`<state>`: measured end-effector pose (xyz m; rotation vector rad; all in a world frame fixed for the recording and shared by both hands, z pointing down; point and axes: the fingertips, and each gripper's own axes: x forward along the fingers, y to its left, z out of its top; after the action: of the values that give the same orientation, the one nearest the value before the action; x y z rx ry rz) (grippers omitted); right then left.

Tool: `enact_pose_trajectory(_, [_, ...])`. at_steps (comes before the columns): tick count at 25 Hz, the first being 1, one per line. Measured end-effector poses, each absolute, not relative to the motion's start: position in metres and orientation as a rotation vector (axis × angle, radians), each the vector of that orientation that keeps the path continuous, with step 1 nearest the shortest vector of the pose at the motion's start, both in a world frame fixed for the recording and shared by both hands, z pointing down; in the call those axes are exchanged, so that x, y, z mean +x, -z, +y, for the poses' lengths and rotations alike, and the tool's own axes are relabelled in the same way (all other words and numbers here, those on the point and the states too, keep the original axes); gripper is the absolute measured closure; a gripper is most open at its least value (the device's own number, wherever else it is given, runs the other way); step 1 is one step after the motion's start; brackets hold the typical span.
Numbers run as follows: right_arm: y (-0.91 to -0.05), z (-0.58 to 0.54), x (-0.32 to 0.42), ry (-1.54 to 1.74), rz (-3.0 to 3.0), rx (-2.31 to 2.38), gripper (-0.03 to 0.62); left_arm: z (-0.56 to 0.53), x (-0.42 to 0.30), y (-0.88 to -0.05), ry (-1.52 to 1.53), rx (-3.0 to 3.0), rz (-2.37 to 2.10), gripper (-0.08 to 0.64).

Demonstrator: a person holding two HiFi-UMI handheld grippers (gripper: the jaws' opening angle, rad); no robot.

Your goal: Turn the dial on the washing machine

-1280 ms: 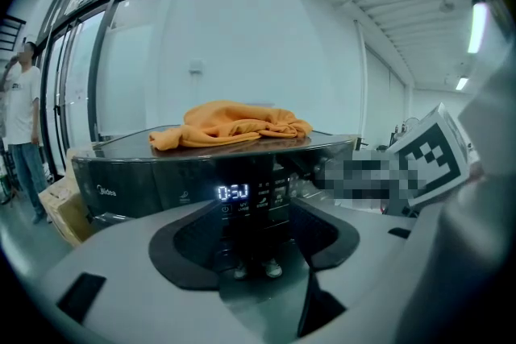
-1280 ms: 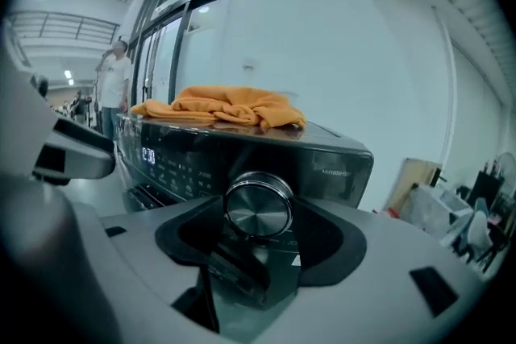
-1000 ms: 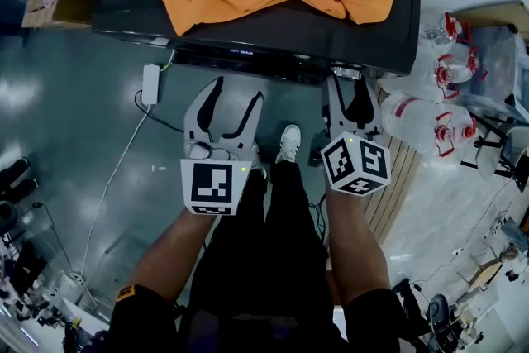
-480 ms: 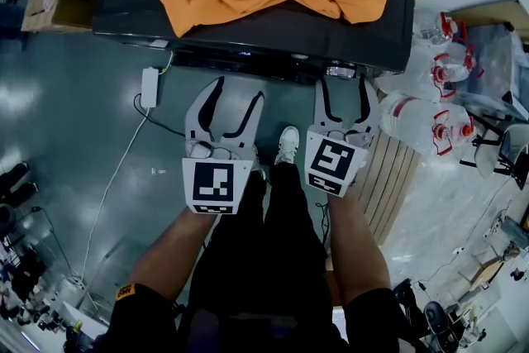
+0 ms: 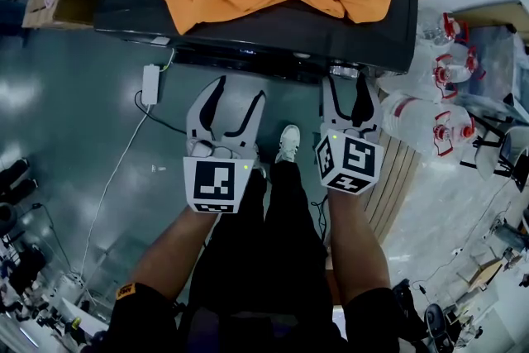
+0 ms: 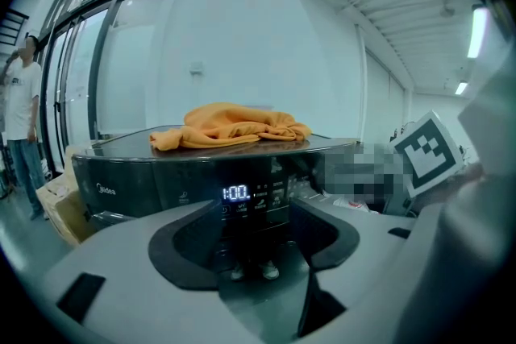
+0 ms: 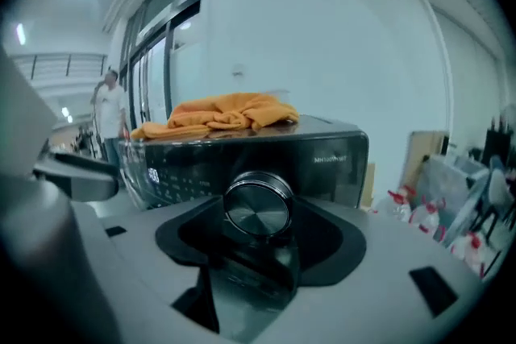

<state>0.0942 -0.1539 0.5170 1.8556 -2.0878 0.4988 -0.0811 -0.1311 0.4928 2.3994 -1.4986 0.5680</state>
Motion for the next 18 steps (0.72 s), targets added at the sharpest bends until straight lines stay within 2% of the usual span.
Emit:
enact_pose_trajectory(5, [-0.518, -0.155, 0.097, -0.634, -2.148, 1.878, 0.311, -0.132, -0.082, -0.493, -0.567, 2.396, -1.5, 0.305])
enact_pose_trajectory(12, [-0.509, -0.156, 0.084, -0.114, -1.939, 1.728, 0.304, -0.133, -0.081, -0.49, -0.568, 2.399, -1.501, 0.305])
enact_pose_trajectory(15, [-0.51, -0.157, 0.083, -0.072, -1.897, 1.716, 0.304, -0.133, -0.08, -0.491, -0.568, 2.401, -1.498, 0.305])
enact_pose_trajectory(18, [-0.511, -0.157, 0.087, -0.196, -1.951, 1.775, 0.311, -0.134, -0.079, -0.491, -0.568, 2.402, -1.495, 0.305])
